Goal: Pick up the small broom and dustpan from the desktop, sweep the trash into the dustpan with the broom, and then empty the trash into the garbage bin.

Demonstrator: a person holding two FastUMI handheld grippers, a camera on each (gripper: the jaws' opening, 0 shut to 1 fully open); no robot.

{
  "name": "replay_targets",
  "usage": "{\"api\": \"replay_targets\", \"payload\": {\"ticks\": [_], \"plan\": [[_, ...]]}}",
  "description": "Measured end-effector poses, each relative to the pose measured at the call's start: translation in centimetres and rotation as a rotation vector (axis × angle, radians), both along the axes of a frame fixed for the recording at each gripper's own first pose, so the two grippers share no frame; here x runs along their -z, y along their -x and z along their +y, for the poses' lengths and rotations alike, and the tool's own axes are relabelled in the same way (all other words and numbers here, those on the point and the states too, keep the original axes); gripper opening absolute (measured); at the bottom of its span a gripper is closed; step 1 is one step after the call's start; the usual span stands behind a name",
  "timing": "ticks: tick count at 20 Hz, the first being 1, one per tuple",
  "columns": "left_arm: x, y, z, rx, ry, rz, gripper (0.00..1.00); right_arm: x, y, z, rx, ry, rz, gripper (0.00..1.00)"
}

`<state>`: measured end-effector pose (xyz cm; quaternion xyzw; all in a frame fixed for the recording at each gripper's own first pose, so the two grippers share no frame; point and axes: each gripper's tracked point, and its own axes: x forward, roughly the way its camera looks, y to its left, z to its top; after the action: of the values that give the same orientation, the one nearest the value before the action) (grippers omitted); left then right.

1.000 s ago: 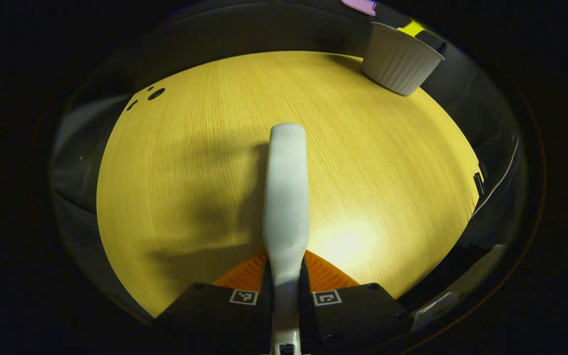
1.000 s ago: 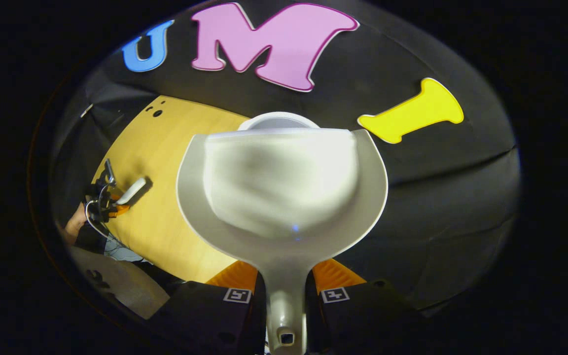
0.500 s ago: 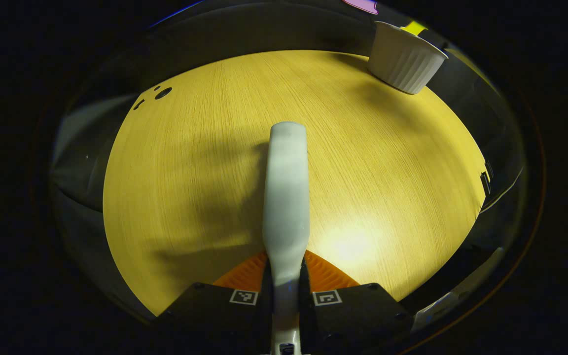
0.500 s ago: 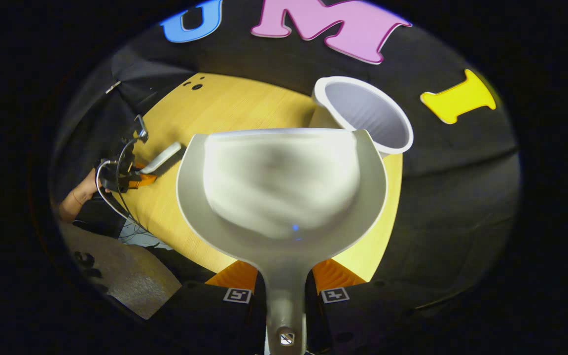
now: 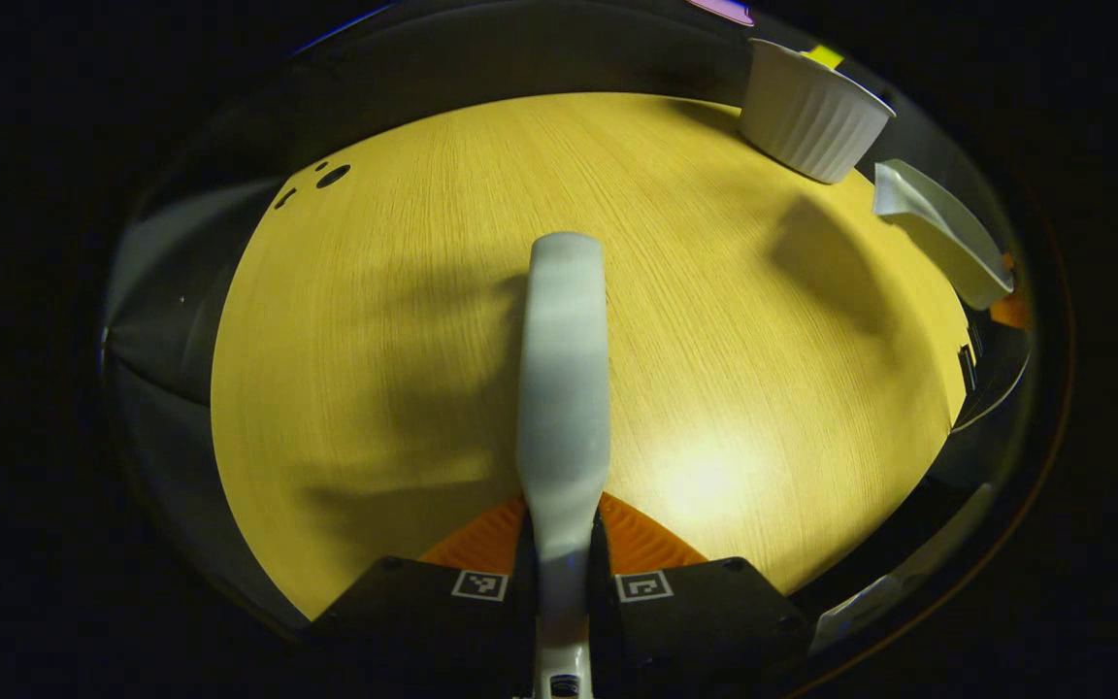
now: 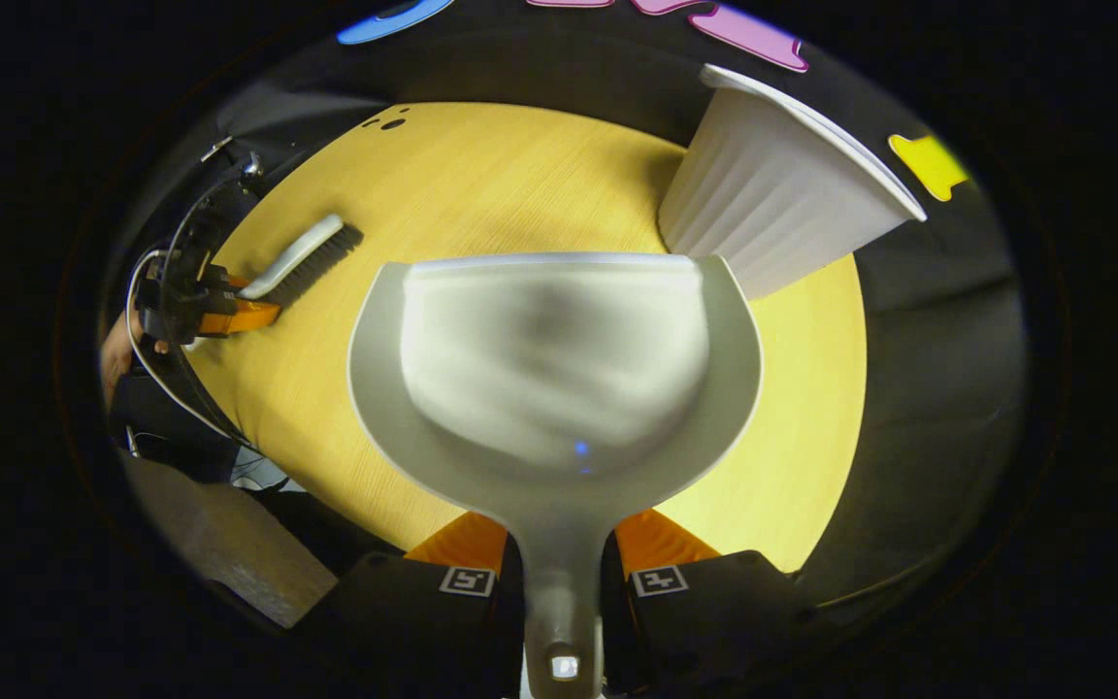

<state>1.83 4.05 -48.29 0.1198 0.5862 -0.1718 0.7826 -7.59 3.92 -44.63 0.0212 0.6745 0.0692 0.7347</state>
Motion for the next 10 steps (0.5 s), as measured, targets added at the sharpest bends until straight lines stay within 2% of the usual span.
{"api": "replay_targets", "payload": {"ticks": [5,10], "plan": [[0.1,0.1,-0.2,-0.027,-0.019,-0.008,0.26,4.7,0.2,1.5,0.013,-0.012,-0.01,0.37],[0.2,0.0,-0.4,-0.031,-0.054,-0.01,0.26,7.4,0.5,2.0,0.0,-0.017,-0.005,0.36]]}}
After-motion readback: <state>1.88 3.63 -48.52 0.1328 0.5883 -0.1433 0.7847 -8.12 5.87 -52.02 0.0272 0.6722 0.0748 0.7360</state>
